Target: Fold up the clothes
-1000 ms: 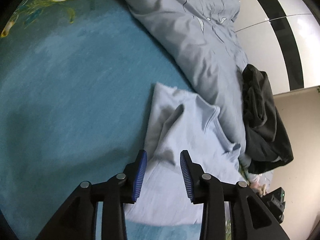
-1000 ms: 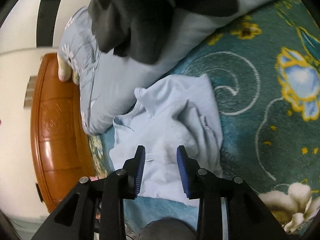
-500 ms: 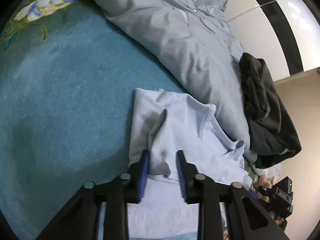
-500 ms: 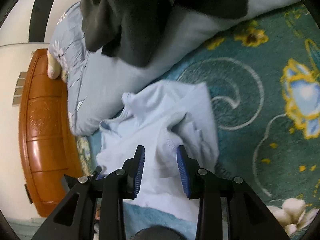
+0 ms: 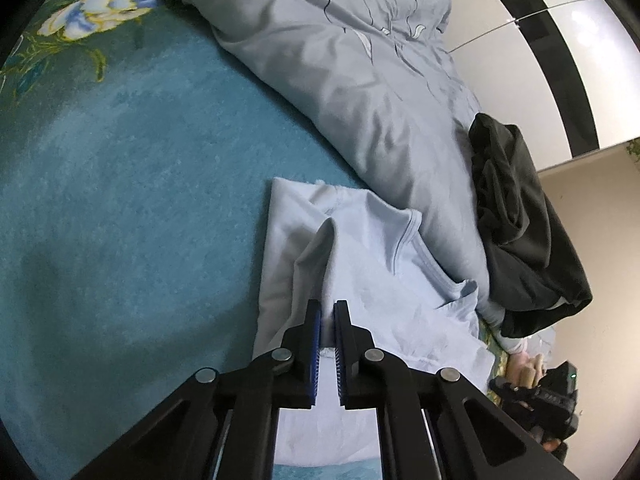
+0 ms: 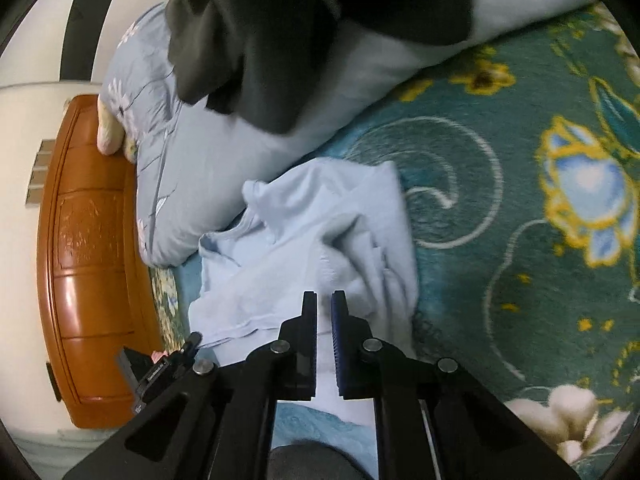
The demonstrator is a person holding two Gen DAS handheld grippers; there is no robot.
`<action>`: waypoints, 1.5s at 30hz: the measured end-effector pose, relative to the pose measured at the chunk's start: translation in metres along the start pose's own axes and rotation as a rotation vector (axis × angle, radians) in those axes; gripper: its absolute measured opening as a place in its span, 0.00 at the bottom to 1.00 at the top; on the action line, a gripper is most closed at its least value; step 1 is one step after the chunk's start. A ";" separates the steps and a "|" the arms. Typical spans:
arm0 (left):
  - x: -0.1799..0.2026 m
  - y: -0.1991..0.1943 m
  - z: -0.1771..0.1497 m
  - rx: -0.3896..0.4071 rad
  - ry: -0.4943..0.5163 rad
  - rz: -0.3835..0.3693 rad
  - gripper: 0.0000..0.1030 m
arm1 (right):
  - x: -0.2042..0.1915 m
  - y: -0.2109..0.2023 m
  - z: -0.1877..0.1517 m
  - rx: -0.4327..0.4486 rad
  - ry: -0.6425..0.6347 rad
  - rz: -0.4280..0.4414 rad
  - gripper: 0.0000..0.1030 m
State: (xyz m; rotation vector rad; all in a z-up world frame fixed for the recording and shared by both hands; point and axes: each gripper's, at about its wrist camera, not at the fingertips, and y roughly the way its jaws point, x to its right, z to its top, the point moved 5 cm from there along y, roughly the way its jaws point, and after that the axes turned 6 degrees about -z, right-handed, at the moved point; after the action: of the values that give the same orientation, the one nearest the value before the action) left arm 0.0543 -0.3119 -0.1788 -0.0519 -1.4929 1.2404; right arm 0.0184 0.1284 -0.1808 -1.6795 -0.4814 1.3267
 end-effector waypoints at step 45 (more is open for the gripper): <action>0.024 -0.127 -0.072 -0.036 -0.060 -0.108 0.04 | -0.043 -0.076 -0.056 -0.067 -0.028 0.415 0.04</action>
State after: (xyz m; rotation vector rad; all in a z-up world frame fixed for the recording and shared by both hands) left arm 0.1713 -0.3068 -0.0876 0.0424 -1.5499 1.1375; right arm 0.0716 0.1113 -0.0939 -1.8855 -0.1975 1.6462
